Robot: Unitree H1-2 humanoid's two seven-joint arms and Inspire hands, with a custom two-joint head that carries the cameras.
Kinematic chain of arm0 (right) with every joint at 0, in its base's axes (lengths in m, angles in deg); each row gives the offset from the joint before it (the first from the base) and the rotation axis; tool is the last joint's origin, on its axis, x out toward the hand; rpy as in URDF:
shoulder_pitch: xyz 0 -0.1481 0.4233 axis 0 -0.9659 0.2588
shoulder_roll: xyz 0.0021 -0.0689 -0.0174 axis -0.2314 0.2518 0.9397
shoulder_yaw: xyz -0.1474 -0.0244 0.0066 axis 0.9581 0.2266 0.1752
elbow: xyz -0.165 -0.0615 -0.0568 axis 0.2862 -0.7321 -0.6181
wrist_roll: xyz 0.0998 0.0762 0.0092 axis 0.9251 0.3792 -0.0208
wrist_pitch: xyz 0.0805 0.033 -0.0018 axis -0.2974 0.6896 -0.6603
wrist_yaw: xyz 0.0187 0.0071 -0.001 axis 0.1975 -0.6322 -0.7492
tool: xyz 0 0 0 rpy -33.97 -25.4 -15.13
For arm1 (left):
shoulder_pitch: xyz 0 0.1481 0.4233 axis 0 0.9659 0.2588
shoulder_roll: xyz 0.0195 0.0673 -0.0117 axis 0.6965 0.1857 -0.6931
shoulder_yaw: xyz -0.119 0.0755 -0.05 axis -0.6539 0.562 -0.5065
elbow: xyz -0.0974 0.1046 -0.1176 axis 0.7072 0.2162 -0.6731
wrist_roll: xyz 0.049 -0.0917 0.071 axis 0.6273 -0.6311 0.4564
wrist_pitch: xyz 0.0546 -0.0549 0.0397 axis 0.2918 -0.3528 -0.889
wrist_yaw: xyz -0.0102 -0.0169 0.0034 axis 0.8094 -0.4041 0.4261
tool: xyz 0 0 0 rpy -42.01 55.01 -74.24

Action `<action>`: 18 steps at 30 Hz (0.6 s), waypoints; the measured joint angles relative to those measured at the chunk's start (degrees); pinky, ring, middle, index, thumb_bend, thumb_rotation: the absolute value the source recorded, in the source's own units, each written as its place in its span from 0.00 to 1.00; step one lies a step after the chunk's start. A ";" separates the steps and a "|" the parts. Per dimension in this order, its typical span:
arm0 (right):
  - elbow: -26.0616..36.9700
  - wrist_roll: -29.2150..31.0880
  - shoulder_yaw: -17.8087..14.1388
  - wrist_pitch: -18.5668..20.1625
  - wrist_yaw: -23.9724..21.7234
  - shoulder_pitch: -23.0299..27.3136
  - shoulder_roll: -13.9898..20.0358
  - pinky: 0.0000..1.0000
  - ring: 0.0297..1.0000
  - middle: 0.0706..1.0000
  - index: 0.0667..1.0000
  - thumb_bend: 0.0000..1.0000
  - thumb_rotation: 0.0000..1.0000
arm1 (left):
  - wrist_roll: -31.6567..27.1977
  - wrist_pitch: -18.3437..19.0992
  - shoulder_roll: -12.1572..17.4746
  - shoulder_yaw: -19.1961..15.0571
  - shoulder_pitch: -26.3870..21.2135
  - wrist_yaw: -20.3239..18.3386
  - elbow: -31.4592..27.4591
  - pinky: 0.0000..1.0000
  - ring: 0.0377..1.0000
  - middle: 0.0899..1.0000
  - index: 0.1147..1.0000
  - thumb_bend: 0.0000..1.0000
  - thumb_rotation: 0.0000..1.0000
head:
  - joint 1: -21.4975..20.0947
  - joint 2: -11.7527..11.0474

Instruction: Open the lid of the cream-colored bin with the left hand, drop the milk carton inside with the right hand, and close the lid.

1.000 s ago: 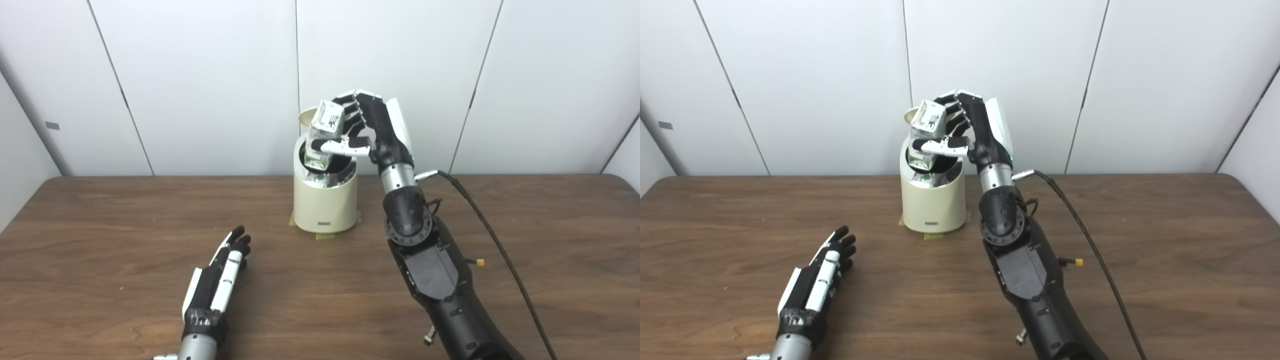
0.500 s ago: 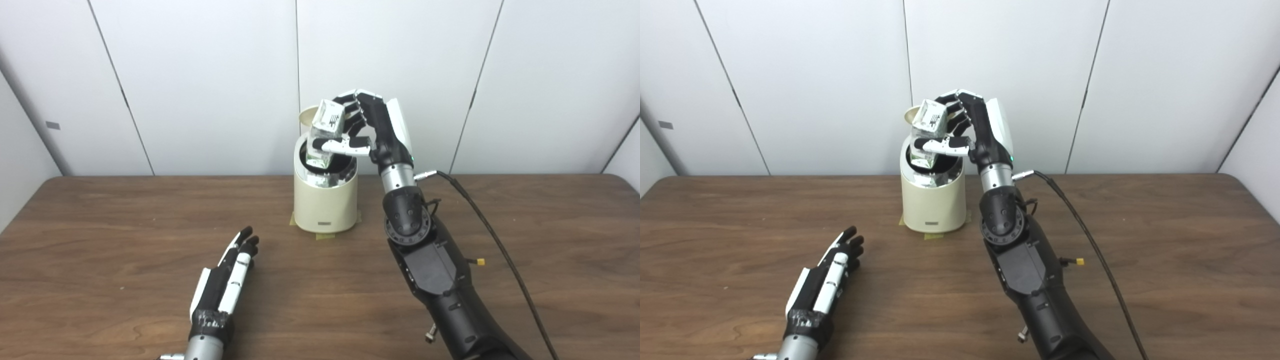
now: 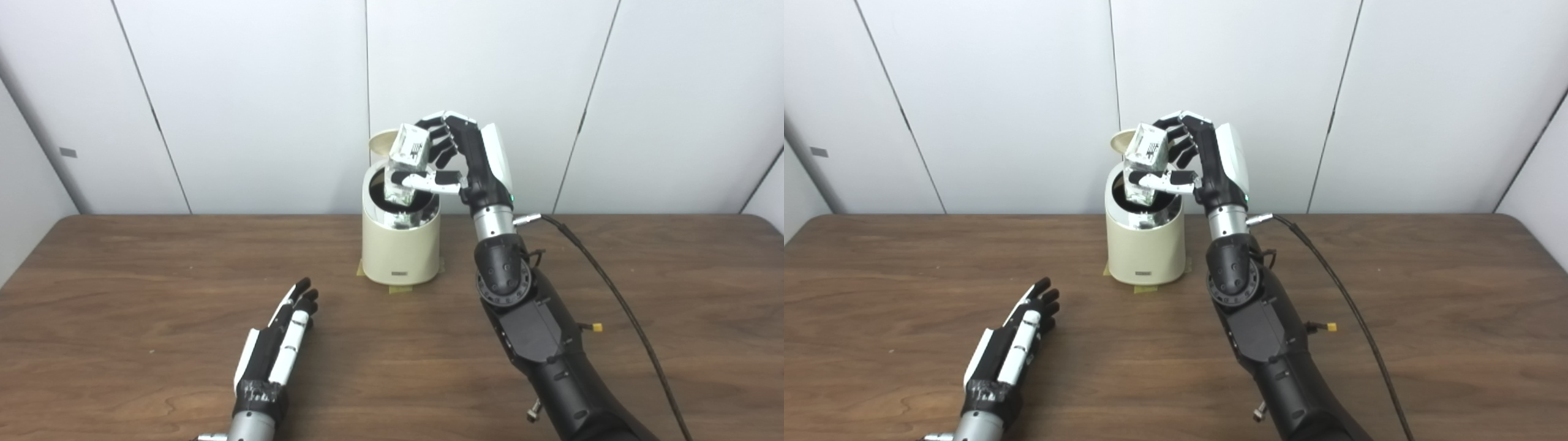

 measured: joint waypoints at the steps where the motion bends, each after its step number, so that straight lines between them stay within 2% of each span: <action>1: -0.39 -0.14 0.05 -0.49 0.37 0.01 0.13 0.31 0.38 0.46 0.49 0.50 0.00 | -0.03 0.00 -0.02 -0.01 0.02 0.00 -0.05 0.94 0.93 0.92 0.94 0.43 0.80 | 0.00 0.09; 11: -3.48 -3.60 2.03 -5.98 3.65 -0.01 1.25 0.33 0.38 0.47 0.46 0.50 0.00 | 0.07 0.00 -0.22 0.19 0.29 0.07 -0.49 0.94 0.93 0.92 0.94 0.41 0.82 | 0.44 0.00; 18: -5.03 -4.86 2.83 -6.85 4.42 0.00 1.26 0.33 0.39 0.47 0.45 0.50 0.00 | 0.25 0.01 -0.26 0.39 0.30 0.16 -0.88 0.94 0.92 0.91 0.94 0.40 0.82 | 0.61 -0.18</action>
